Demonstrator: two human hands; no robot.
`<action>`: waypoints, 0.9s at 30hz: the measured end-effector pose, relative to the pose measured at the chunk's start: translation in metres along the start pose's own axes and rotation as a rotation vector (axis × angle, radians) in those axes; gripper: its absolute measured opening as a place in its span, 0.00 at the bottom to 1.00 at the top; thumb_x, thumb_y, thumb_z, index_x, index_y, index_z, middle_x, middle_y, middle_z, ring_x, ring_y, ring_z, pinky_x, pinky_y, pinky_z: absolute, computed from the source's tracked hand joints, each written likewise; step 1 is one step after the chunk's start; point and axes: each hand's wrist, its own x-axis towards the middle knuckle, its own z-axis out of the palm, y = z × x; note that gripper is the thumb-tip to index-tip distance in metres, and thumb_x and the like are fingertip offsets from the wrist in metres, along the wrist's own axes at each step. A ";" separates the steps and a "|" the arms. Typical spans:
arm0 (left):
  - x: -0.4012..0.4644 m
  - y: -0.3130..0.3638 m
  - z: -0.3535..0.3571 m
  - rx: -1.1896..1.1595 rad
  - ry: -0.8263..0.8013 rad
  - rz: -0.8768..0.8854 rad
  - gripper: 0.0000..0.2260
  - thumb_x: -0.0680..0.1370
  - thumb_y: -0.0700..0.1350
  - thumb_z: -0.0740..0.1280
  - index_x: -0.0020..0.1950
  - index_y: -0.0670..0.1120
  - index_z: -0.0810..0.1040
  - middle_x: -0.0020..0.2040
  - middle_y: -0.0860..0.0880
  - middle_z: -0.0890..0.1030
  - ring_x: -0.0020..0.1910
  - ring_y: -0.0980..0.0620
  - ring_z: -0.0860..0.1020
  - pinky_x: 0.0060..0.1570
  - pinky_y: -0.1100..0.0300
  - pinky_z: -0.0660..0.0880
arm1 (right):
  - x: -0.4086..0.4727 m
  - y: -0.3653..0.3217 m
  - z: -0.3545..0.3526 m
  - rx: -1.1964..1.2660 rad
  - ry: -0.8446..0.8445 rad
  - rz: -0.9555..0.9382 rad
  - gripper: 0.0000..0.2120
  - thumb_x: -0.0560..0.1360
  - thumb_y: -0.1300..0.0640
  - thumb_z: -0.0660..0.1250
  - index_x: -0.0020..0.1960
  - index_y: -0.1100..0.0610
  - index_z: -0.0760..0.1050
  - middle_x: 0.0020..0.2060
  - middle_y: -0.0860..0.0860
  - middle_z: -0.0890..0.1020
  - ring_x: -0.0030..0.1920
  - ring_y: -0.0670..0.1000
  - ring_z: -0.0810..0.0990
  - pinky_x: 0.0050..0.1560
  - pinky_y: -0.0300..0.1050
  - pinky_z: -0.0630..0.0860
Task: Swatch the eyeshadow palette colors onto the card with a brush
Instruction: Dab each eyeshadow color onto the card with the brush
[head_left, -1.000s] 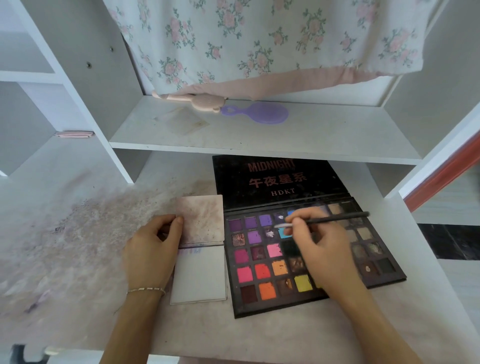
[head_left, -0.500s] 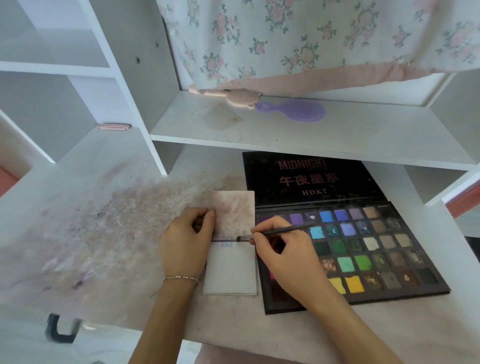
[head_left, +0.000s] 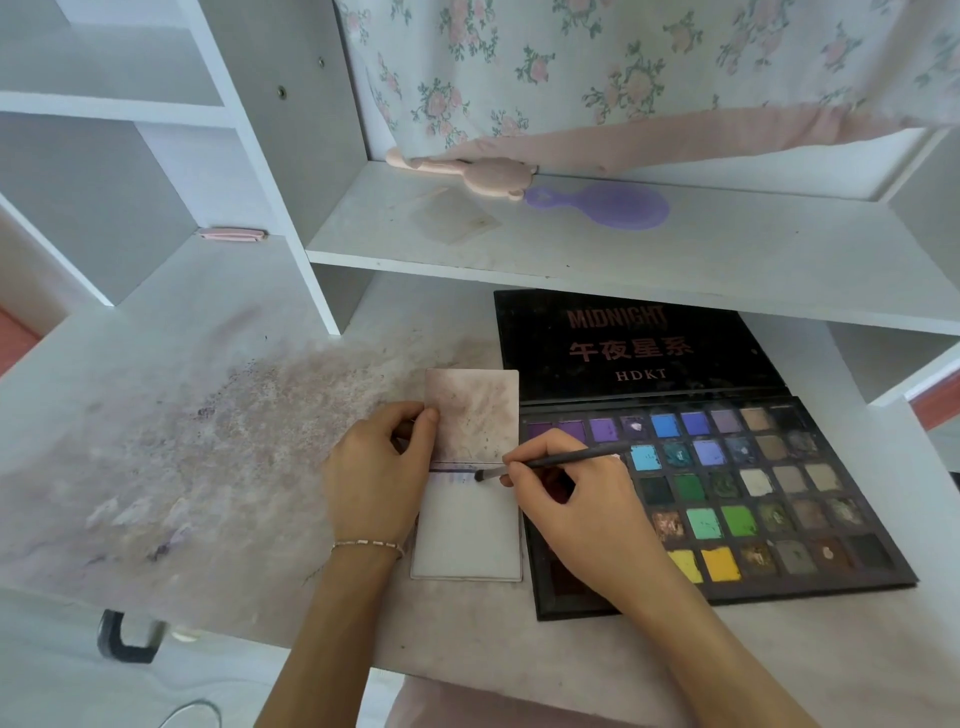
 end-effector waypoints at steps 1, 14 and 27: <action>0.000 0.000 0.000 0.001 -0.004 0.003 0.04 0.74 0.47 0.67 0.42 0.51 0.81 0.32 0.56 0.77 0.34 0.57 0.75 0.35 0.64 0.69 | 0.000 0.000 0.000 0.000 -0.004 0.005 0.11 0.73 0.59 0.65 0.39 0.42 0.72 0.38 0.43 0.80 0.41 0.40 0.78 0.40 0.29 0.74; 0.000 0.000 0.000 0.024 0.000 0.013 0.05 0.74 0.48 0.66 0.43 0.50 0.82 0.31 0.60 0.75 0.32 0.63 0.72 0.33 0.67 0.66 | 0.000 0.003 0.001 -0.044 -0.012 -0.003 0.07 0.73 0.58 0.65 0.42 0.45 0.73 0.39 0.44 0.79 0.44 0.38 0.76 0.43 0.27 0.73; 0.000 0.000 0.000 0.037 0.001 0.012 0.05 0.74 0.48 0.66 0.43 0.50 0.82 0.32 0.57 0.77 0.32 0.63 0.72 0.33 0.68 0.66 | 0.001 0.003 0.001 -0.069 -0.013 0.004 0.07 0.73 0.57 0.65 0.42 0.45 0.73 0.42 0.46 0.79 0.44 0.40 0.77 0.46 0.31 0.74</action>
